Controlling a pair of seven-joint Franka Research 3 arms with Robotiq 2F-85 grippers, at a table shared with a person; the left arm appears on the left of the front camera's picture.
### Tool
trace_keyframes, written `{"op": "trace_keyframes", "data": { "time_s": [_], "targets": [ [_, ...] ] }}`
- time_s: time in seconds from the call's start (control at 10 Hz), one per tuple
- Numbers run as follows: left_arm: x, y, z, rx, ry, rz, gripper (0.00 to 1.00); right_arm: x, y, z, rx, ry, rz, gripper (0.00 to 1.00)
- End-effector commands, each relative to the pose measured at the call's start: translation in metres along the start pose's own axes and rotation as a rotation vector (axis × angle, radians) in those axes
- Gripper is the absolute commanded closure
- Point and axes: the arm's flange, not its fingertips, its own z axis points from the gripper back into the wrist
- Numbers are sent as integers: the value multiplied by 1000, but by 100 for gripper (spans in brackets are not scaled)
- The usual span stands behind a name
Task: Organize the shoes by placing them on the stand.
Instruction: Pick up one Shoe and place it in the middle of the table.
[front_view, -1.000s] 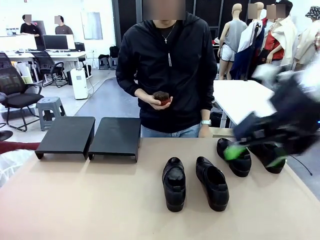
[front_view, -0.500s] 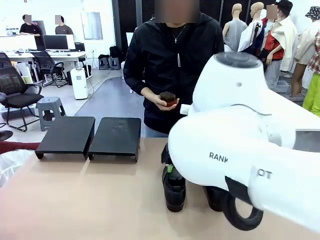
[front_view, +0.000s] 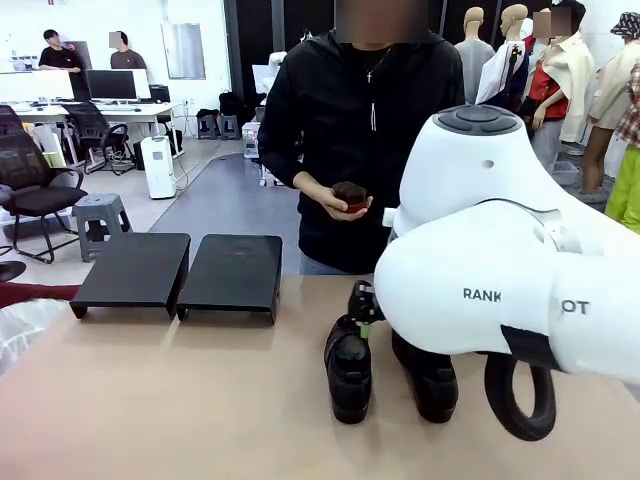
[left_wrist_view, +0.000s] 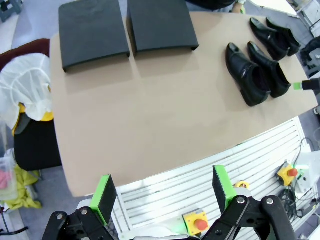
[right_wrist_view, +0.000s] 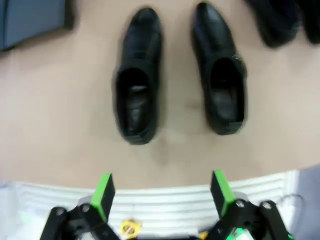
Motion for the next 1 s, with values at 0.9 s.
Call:
{"op": "trace_keyframes", "data": {
  "time_s": [0.9],
  "targets": [
    [-2,0,1,-14,-3,-5,0,69,38,-141,-63,362,21,0]
  ]
}}
